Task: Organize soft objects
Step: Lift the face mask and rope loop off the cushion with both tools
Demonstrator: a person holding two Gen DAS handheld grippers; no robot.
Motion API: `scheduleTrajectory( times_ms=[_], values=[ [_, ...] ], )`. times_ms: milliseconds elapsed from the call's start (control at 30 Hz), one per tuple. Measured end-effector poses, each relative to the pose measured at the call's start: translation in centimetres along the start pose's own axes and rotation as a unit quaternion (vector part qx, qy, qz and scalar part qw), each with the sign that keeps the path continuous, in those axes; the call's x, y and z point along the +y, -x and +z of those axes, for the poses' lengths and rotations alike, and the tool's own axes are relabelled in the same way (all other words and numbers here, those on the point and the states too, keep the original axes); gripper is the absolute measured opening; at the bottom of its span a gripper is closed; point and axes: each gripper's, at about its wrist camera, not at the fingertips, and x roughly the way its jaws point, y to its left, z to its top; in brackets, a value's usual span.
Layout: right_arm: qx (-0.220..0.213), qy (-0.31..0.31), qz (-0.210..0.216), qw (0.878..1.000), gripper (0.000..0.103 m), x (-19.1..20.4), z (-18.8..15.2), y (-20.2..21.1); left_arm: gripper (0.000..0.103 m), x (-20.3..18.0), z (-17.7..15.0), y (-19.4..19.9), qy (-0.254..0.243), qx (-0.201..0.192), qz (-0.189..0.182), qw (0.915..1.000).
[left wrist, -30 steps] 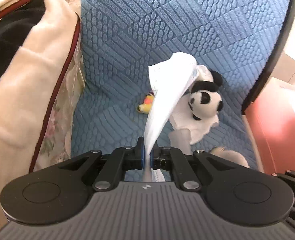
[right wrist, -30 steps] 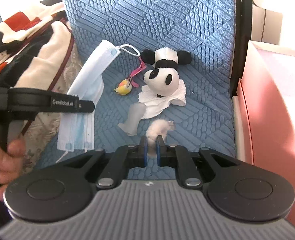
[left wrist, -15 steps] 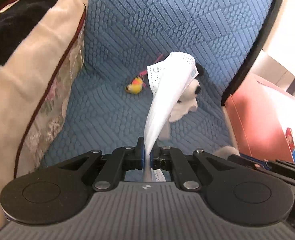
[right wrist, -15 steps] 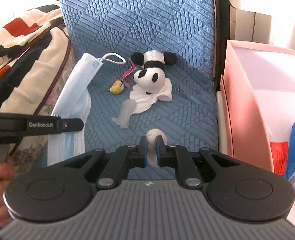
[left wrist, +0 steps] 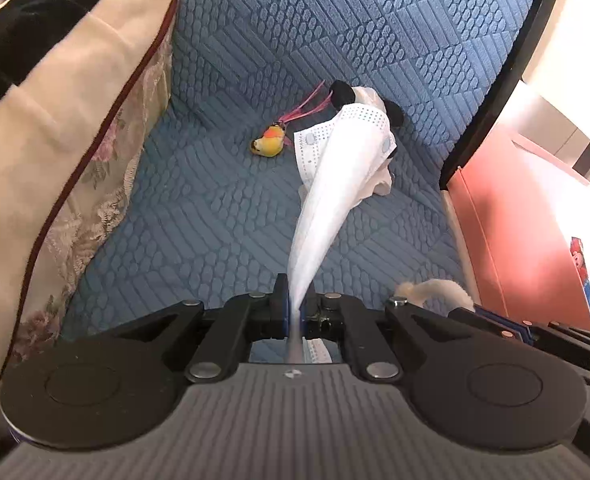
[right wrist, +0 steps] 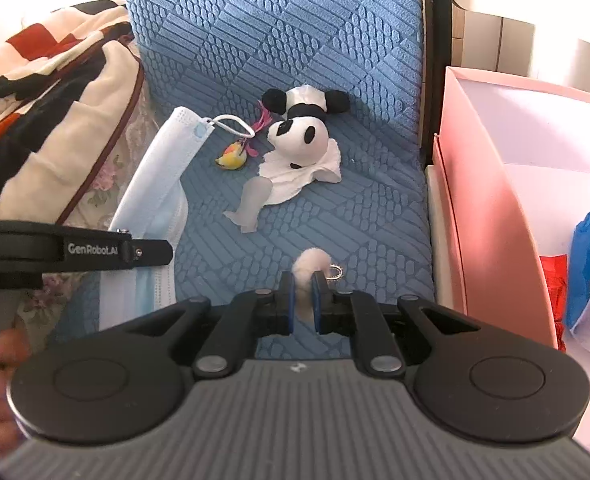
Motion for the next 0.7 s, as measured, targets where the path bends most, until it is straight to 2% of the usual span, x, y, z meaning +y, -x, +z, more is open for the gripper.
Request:
scheduleTrajectory(
  times_ms=[400, 700],
  values=[
    [0.023, 0.004, -0.017, 1.0, 0.012, 0.9, -0.2, -1.3, 0.006, -0.1, 0.6, -0.6, 0.003, 0.012, -0.036, 0.9993],
    [0.025, -0.001, -0.025, 0.999, 0.012, 0.0, 0.4, -1.5, 0.006, -0.3, 0.3, -1.1, -0.006, 0.019, -0.039, 0.999]
  ],
)
